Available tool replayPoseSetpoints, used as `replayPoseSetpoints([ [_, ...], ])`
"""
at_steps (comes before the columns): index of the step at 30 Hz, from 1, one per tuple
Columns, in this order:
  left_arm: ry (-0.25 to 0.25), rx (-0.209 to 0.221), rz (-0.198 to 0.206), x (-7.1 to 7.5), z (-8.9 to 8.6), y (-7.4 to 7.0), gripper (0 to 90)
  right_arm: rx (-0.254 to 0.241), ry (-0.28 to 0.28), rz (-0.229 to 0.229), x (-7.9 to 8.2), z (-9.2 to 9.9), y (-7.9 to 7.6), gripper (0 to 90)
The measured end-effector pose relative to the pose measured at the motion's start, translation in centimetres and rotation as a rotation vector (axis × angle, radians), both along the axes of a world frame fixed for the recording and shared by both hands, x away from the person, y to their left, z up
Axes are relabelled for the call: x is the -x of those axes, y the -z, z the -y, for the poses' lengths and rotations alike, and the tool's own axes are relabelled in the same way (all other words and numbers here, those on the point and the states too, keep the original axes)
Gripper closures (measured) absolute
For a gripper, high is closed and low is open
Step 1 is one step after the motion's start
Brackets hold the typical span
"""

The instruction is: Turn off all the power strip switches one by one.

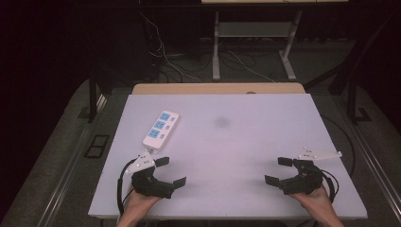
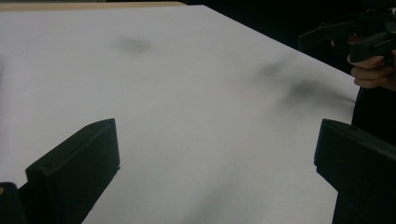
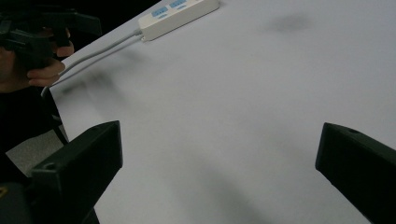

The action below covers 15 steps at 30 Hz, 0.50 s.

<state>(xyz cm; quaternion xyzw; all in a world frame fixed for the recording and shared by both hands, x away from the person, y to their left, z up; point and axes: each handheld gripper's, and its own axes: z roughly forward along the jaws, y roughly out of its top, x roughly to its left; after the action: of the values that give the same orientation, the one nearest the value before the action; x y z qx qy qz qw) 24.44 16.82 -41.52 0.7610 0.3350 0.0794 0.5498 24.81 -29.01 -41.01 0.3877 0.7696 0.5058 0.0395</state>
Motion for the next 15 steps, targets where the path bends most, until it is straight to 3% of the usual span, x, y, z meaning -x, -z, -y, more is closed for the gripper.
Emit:
replayPoseSetpoints([
  [15,0.020,-0.029,-0.006,-0.02,0.51,-0.03,0.0,0.001,-0.013,-0.015,0.04,0.16,0.25,0.5],
])
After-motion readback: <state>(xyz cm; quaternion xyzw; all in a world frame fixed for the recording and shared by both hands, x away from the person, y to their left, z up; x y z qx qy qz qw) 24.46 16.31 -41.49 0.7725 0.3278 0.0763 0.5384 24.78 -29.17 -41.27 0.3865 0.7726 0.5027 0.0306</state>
